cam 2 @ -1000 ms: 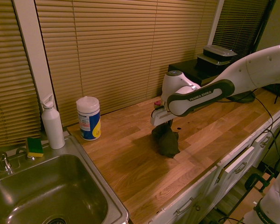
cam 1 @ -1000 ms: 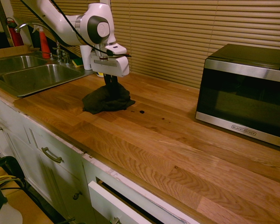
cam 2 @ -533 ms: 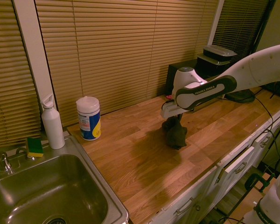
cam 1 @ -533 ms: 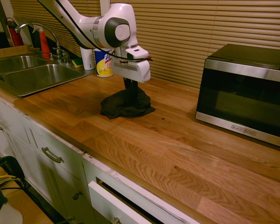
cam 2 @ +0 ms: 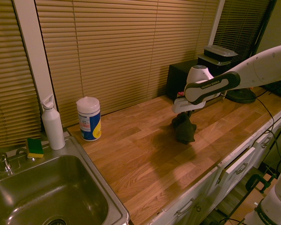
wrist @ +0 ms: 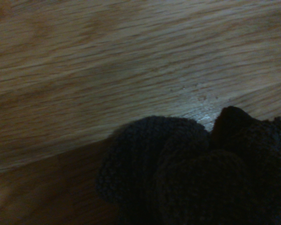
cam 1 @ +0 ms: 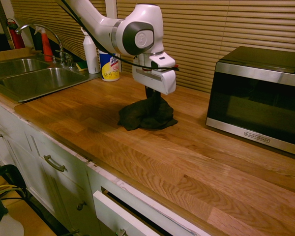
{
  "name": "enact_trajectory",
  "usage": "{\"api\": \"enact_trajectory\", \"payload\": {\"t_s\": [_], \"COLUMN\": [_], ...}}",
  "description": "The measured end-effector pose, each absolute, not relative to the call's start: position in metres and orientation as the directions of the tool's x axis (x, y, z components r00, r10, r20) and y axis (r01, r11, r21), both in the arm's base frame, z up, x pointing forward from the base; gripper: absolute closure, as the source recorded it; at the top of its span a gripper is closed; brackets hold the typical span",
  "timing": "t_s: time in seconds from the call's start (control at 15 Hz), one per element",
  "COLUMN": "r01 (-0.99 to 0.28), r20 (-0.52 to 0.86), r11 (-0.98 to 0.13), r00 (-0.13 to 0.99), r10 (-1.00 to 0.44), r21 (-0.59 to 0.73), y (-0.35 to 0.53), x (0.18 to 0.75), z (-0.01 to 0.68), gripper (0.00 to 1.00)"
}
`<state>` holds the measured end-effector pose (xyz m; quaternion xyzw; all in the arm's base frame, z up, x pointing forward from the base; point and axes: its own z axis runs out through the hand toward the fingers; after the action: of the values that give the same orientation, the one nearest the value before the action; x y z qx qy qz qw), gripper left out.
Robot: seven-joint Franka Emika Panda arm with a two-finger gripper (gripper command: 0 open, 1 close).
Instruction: Clear the spill
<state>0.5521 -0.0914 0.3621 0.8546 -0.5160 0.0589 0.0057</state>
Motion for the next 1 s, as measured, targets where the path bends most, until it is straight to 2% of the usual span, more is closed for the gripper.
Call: {"api": "enact_trajectory", "payload": {"t_s": [1.0], "r01": [-0.736], "r20": [0.164], "r11": [-0.677], "r00": [0.668], "r10": [-0.726], "r21": [0.001], "y": [0.161], "x": [0.560], "z": [0.389], "gripper": [1.00]}}
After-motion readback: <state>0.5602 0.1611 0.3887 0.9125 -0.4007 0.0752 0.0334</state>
